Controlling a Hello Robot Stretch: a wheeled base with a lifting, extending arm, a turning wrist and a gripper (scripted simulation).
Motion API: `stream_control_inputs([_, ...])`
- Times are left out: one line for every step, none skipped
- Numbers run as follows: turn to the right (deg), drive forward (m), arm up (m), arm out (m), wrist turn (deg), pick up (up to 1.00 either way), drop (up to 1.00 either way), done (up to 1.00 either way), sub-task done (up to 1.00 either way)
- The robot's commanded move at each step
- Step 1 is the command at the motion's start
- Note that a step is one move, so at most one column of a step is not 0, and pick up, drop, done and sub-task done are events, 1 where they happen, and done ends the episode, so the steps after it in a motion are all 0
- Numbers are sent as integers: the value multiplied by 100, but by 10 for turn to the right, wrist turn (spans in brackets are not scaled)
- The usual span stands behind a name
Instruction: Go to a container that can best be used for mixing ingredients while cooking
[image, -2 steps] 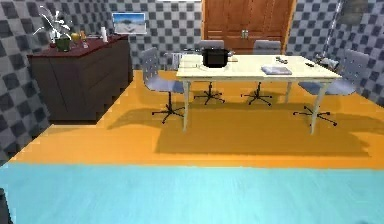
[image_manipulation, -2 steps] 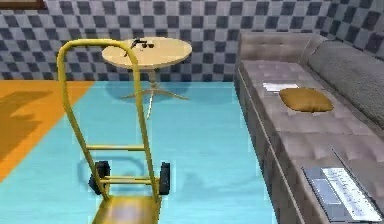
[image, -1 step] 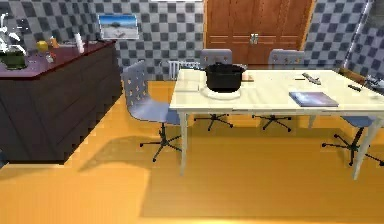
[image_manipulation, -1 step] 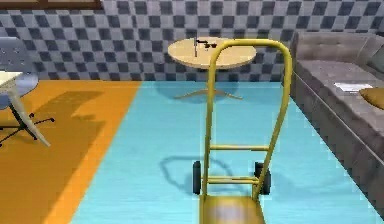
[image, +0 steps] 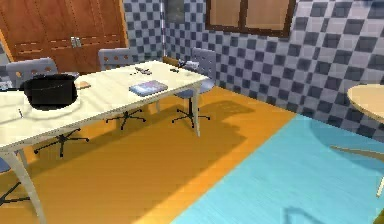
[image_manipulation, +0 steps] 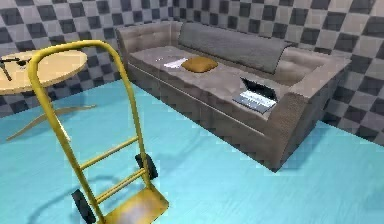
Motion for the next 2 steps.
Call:
stream_control_inputs([120, 0, 0, 0, 0, 0, 0, 0, 0])
stream_control_inputs([0, 85, 0, 0, 0, 0, 0, 0, 0])
